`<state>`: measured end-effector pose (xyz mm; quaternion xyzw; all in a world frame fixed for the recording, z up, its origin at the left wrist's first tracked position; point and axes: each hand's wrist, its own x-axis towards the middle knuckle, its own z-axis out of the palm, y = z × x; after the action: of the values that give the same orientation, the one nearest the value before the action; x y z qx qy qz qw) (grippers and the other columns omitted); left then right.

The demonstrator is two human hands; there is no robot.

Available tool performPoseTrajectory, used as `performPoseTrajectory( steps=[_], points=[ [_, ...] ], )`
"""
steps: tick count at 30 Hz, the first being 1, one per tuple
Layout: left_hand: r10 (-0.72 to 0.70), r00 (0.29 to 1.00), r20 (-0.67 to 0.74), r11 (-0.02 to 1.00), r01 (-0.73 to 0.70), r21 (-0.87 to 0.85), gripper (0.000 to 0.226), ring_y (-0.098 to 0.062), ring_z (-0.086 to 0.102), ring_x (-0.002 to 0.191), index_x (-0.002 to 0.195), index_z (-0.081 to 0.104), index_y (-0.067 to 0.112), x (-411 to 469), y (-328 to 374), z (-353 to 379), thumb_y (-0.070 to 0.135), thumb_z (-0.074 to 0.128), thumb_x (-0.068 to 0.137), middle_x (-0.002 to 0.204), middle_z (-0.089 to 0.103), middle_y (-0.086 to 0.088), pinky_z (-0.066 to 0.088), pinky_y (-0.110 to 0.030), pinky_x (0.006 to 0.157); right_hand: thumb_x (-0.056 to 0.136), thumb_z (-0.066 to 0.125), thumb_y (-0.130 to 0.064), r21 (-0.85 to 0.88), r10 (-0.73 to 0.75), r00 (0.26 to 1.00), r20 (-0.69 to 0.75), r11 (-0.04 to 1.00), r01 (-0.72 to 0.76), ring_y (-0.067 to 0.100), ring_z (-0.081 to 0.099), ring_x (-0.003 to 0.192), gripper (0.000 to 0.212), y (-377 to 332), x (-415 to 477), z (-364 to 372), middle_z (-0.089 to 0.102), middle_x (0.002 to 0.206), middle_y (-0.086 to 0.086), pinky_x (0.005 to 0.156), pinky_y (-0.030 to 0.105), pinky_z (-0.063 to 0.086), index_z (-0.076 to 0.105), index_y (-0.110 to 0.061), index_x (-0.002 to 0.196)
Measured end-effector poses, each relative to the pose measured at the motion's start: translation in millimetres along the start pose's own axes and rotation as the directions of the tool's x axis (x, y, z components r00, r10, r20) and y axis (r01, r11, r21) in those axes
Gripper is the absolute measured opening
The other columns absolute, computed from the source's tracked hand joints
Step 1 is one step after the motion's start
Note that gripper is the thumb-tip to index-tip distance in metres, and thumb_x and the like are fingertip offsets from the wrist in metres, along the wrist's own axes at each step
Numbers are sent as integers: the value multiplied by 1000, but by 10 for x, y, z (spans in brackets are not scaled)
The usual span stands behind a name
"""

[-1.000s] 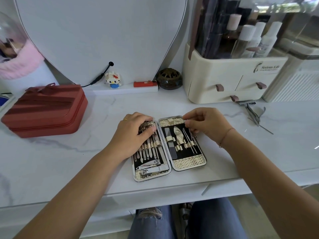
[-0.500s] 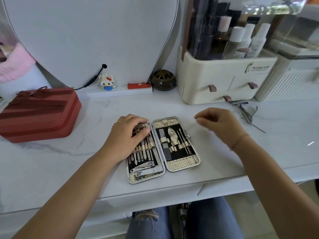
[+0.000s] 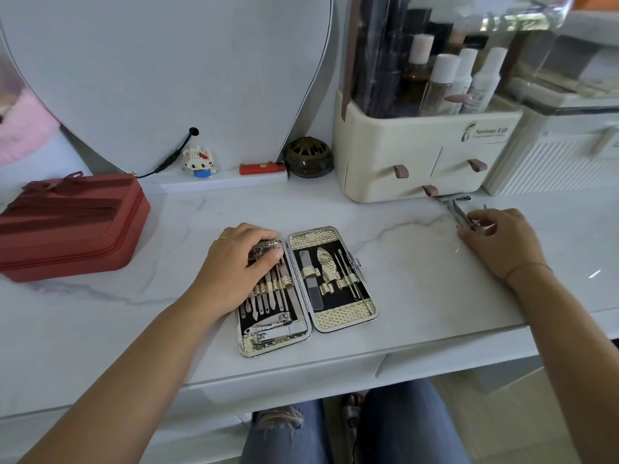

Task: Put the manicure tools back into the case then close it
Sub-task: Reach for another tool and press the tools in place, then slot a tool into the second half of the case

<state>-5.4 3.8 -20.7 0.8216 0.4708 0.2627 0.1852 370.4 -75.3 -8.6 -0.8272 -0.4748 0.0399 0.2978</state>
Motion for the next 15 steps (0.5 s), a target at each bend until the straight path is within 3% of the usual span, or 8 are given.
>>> performPoseTrajectory(
  steps=[3, 8, 15],
  points=[
    [3, 1000, -3, 1000, -3, -2, 36, -13, 44, 115, 121, 60, 27, 5, -7, 2, 43, 52, 90, 118, 57, 8, 36, -38, 101, 82, 65, -17, 15, -46, 999, -2, 999, 46, 22, 52, 80, 27, 9, -49, -5, 52, 96, 6, 83, 26, 35, 65, -11, 108],
    [2, 1000, -1, 1000, -2, 1, 34, -13, 44, 116, 121, 60, 27, 8, -11, 7, 42, 52, 91, 118, 56, 9, 36, -38, 100, 79, 67, -11, 68, -118, 993, -2, 991, 118, 17, 50, 71, 19, 0, -197, -17, 61, 90, 7, 75, 23, 35, 70, -14, 97],
    [1, 1000, -3, 1000, -1, 0, 34, -13, 43, 116, 121, 60, 28, 3, -11, 11, 42, 52, 91, 118, 56, 9, 35, -37, 100, 77, 70, -9, 180, -211, 976, 47, 963, 200, 8, 53, 71, 8, -259, -414, 77, 61, 81, -1, 65, 4, 37, 70, -16, 81]
  ],
)
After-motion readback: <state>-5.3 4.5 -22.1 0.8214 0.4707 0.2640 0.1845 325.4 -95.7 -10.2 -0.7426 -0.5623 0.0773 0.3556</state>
